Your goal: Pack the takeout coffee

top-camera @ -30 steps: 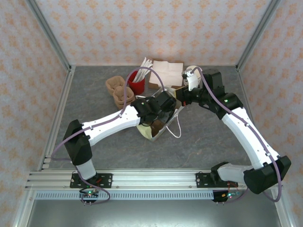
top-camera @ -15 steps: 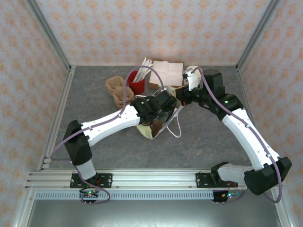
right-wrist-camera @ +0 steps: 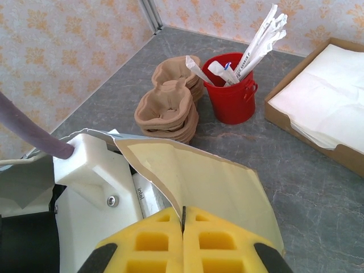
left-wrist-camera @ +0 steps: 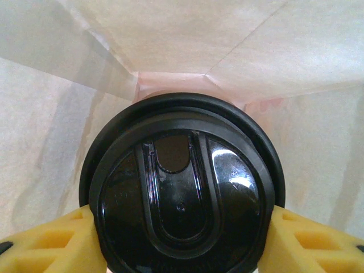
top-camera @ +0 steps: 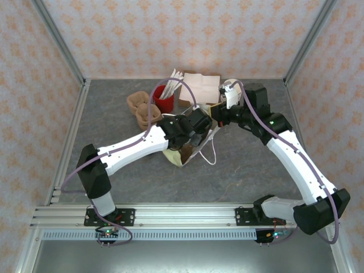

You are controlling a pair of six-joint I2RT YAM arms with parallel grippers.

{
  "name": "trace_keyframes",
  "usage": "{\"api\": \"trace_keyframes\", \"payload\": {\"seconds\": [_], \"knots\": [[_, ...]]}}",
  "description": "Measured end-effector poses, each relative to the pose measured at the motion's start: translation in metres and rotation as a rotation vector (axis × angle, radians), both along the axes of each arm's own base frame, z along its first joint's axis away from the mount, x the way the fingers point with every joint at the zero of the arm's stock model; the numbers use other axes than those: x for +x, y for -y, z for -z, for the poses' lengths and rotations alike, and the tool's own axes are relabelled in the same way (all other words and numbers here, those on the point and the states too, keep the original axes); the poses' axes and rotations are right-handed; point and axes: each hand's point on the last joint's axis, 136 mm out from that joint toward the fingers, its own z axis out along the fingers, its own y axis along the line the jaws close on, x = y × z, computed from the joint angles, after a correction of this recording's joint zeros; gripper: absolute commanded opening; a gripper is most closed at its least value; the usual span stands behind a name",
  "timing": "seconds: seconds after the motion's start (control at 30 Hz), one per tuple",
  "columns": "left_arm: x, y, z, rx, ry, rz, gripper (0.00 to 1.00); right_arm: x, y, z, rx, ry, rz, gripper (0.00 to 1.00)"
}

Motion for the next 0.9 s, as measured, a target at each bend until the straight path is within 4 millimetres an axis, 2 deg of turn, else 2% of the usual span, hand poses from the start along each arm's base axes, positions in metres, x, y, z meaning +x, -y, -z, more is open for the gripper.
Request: {"api": "trace_keyframes", "payload": {"seconds": [0.37,0.67,0.9], "knots": [[0.005,0.008,0.015,0.006,-0.018,-0.007,0.58,0.001,0.003,0.010,-0.015,-0.023,0.018,0.00],[0.005,0.014,0.036,0.020,-0.068,-0.002,0.58,0.002,0.006,0.027,-0.022,-0.074,0.051,0.00],[0.008,0.015,0.041,0.017,-0.100,-0.007,0.58,0.007,0.009,0.033,-0.021,-0.098,0.081,0.00]]}}
